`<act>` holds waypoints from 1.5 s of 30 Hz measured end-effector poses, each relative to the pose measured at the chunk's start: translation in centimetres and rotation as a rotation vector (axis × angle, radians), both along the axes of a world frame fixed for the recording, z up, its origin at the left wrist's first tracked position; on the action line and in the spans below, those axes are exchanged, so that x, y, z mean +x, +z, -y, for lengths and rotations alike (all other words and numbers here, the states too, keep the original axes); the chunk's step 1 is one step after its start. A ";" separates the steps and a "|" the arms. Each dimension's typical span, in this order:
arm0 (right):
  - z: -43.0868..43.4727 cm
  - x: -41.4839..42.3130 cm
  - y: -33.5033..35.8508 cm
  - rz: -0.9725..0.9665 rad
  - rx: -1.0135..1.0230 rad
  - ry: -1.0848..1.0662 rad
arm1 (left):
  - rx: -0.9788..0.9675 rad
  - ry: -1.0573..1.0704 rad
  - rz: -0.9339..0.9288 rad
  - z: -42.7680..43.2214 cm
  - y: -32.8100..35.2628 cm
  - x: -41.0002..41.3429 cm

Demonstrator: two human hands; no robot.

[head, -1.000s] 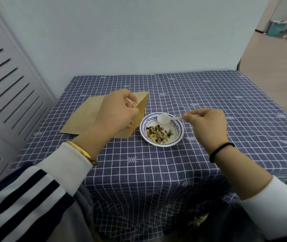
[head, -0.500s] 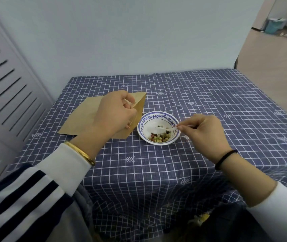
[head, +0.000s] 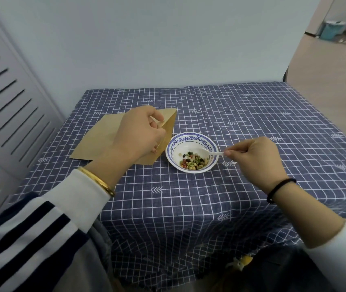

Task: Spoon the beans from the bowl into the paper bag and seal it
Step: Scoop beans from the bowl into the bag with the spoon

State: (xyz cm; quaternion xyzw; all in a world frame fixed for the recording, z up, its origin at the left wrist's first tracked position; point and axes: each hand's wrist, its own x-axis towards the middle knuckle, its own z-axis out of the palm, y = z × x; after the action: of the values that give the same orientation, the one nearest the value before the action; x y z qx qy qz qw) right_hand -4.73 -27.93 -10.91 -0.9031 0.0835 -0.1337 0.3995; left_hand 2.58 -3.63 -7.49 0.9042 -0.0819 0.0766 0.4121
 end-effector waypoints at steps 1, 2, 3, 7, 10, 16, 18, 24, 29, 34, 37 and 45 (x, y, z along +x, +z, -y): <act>0.1 -0.2 0.2 -0.013 -0.003 0.001 | -0.002 -0.002 0.001 0.0 0.0 0.0; 0.2 -0.3 0.4 -0.029 0.003 0.003 | -0.002 -0.004 0.005 0.0 0.0 0.0; 0.3 -0.5 0.5 -0.048 0.021 0.008 | -0.001 -0.005 0.008 0.0 0.1 0.0; -0.3 -0.4 0.2 -0.136 0.161 0.007 | -0.002 -0.002 0.013 0.1 0.1 -0.1; -0.9 -0.1 -0.2 -0.187 0.246 -0.010 | 0.006 0.000 0.016 0.1 0.1 0.0; -2.0 0.5 -0.6 -0.329 0.544 -0.050 | 0.006 -0.003 0.010 0.0 0.0 0.0; -2.4 0.6 -0.6 -0.364 0.644 -0.065 | -0.002 -0.002 0.010 -0.1 0.0 0.0; -3.1 0.6 -0.5 -0.423 0.760 -0.101 | -0.011 -0.001 0.005 -0.1 -0.1 0.0; -3.1 0.7 -0.7 -0.431 0.783 -0.132 | -0.012 -0.008 0.006 -0.1 -0.1 0.0; -2.8 0.7 -0.9 -0.172 0.578 -0.151 | -0.037 -0.011 -0.009 -0.1 -0.1 0.0; -2.5 0.7 -0.9 -0.022 0.398 -0.158 | -0.033 -0.011 -0.004 -0.1 -0.1 0.0; -3.1 0.6 -1.1 -0.043 0.210 0.020 | -0.014 -0.004 0.002 -0.2 -0.1 0.1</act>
State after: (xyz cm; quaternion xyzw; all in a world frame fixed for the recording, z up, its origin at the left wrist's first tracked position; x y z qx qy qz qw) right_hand -4.16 -24.80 -12.00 -0.8597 0.0966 -0.1009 0.4914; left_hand 2.68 -3.40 -7.64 0.9011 -0.0838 0.0772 0.4184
